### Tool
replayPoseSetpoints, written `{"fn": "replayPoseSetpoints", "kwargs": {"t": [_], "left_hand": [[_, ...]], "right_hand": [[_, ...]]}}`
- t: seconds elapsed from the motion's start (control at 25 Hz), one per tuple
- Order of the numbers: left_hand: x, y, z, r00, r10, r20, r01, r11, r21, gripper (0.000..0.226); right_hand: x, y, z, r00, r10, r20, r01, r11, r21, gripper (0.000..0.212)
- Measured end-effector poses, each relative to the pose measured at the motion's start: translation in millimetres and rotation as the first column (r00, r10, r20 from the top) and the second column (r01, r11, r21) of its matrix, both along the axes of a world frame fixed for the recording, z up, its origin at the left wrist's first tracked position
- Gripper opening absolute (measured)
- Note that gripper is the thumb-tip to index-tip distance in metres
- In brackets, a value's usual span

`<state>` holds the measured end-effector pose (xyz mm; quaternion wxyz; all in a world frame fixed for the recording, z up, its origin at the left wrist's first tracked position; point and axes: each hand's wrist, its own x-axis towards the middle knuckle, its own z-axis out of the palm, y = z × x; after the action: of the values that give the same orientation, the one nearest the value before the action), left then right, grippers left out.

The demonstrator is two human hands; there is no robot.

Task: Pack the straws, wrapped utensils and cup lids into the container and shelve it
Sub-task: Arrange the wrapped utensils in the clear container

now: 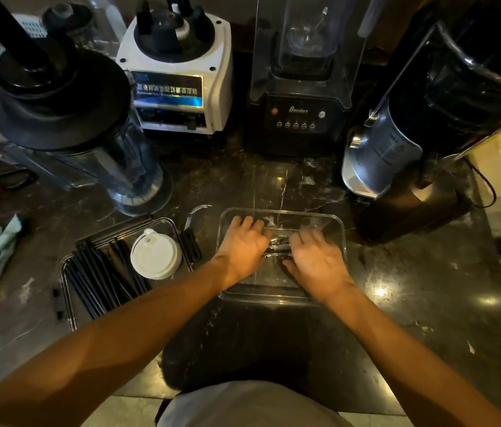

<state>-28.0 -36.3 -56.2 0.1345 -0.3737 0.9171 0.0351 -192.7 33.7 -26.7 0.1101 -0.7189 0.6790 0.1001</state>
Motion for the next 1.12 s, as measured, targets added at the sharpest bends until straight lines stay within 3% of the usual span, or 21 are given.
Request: {"fn": "replayPoseSetpoints", "kwargs": {"t": [0.08, 0.16, 0.32, 0.52, 0.72, 0.8, 0.96, 1.04, 1.12], "left_hand": [[-3, 1, 0, 1.000, 0.009, -0.006, -0.009, 1.000, -0.016, 0.058], [-7, 0, 1, 0.999, 0.030, -0.019, -0.030, 0.999, -0.021, 0.057], [-9, 3, 2, 0.993, 0.088, -0.073, -0.091, 0.995, -0.043, 0.053], [-14, -2, 4, 0.970, 0.192, -0.151, -0.187, 0.981, 0.047, 0.040], [-9, -3, 9, 0.954, 0.242, -0.177, -0.229, 0.969, 0.090, 0.045], [-9, -2, 12, 0.955, 0.229, -0.186, -0.215, 0.972, 0.089, 0.049], [-9, 7, 14, 0.978, 0.152, -0.141, -0.140, 0.986, 0.094, 0.049], [-9, 11, 14, 0.988, 0.073, -0.136, -0.060, 0.993, 0.104, 0.042], [-4, 15, 12, 0.988, -0.011, -0.152, 0.044, 0.975, 0.217, 0.026]], "right_hand": [[2, -2, 2, 0.999, -0.021, 0.041, 0.013, 0.984, 0.180, 0.024], [2, -5, -1, 0.999, -0.046, 0.000, 0.044, 0.963, 0.267, 0.026], [-4, -11, -12, 0.992, -0.120, -0.043, 0.126, 0.971, 0.203, 0.027], [-9, -22, -14, 0.975, -0.220, -0.027, 0.221, 0.958, 0.181, 0.030], [-7, -19, -9, 0.980, -0.199, -0.012, 0.198, 0.968, 0.153, 0.031], [-9, -12, -5, 0.989, -0.146, 0.021, 0.140, 0.973, 0.185, 0.033], [-17, 3, -2, 0.970, -0.110, 0.215, 0.000, 0.891, 0.454, 0.017], [-19, 6, -6, 0.955, -0.140, 0.262, -0.013, 0.861, 0.508, 0.023], [-18, 5, -10, 0.951, -0.155, 0.266, -0.013, 0.842, 0.539, 0.027]]}}
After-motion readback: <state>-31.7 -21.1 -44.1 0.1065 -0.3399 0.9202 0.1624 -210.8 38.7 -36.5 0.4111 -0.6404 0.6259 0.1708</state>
